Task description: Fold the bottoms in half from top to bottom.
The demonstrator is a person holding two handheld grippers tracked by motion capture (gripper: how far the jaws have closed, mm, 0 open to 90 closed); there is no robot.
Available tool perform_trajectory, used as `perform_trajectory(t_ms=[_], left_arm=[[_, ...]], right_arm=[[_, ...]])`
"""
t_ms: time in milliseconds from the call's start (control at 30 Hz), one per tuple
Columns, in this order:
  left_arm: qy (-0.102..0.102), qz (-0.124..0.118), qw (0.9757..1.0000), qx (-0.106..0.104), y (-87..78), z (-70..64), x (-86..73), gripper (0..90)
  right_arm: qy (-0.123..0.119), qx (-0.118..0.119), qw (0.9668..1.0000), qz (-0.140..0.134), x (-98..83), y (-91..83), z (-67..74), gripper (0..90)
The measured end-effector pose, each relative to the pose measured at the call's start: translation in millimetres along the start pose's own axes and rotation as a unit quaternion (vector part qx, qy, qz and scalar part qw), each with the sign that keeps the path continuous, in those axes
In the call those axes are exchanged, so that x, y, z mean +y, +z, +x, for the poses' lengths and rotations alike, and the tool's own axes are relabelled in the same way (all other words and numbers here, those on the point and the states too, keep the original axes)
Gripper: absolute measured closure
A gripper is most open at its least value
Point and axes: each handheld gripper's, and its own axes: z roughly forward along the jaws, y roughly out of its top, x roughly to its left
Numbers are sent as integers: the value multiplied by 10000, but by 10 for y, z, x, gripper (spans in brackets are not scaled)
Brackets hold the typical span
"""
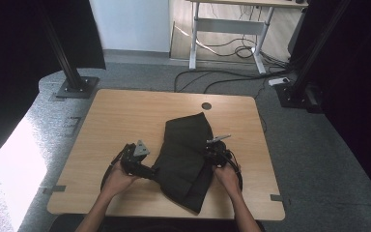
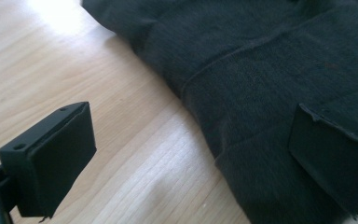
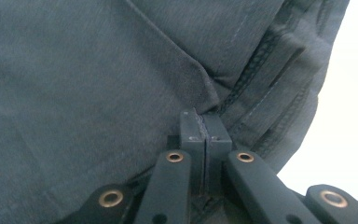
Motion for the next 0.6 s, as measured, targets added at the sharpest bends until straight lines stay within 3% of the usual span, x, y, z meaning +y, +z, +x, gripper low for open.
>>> perform_trajectory(t_ms=[33, 133, 267, 333, 467, 600], left_arm=[[-4, 52, 10000, -20, 34, -2, -4, 8], [72, 217, 9997, -36, 99, -2, -22, 5], [-57, 62, 9999, -83, 24, 90, 24, 1], [-137, 40, 9999, -35, -59, 207, 136, 4], [-136, 148, 9997, 163, -66, 329, 193, 0], [-396, 262, 9984, 292, -71, 445, -56, 0]], right_arm=[[-3, 7, 10000, -13, -9, -10, 2, 870], [61, -134, 9997, -185, -18, -93, -8, 628], [78, -252, 9987, -447, -34, -305, 2, 434], [37, -281, 9981, -540, -58, -411, 30, 353], [-77, -295, 9975, -642, -162, -522, 92, 269], [-39, -361, 9972, -652, -356, -522, 12, 212]])
